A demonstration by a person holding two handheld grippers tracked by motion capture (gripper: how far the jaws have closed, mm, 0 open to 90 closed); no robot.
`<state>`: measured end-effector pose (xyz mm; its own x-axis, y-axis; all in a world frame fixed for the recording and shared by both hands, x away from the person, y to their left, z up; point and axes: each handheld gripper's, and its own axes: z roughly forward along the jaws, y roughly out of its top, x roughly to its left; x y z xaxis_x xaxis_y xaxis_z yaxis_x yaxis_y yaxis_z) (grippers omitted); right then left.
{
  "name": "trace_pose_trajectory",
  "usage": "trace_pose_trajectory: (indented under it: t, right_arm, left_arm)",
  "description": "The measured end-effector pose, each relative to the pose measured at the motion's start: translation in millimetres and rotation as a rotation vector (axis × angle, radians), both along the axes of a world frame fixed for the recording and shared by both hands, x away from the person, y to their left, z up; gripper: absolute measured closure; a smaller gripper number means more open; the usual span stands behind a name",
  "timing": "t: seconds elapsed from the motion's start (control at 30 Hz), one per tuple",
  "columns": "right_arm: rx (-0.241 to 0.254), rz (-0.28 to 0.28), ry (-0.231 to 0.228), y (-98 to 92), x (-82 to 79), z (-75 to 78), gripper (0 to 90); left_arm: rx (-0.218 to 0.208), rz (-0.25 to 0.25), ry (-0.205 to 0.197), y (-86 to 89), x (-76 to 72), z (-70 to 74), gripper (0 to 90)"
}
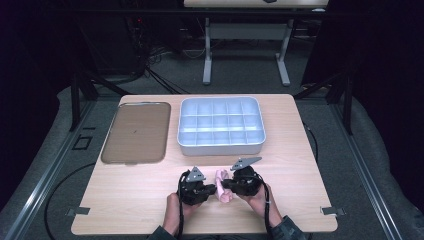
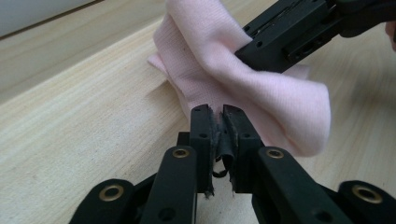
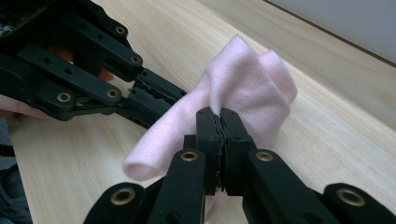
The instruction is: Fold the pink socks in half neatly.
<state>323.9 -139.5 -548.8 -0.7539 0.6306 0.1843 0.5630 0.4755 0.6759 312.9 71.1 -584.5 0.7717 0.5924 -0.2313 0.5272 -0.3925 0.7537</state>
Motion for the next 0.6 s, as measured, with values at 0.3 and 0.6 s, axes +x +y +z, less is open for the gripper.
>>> trace_pose_trajectory:
  t: [0.3, 0.6]
  right_arm:
    - [-0.049, 0.017, 0.015, 10.2, 3.9, -6.8, 87.8]
    - [-0.063, 0.018, 0.022, 11.2, 5.5, -11.6, 87.8]
  left_arm:
    - [-0.026, 0.001, 0.018, 2.9, 1.3, -4.5, 85.1]
    - [-0.065, 0.071, -0.039, 27.6, 2.1, 18.3, 83.6]
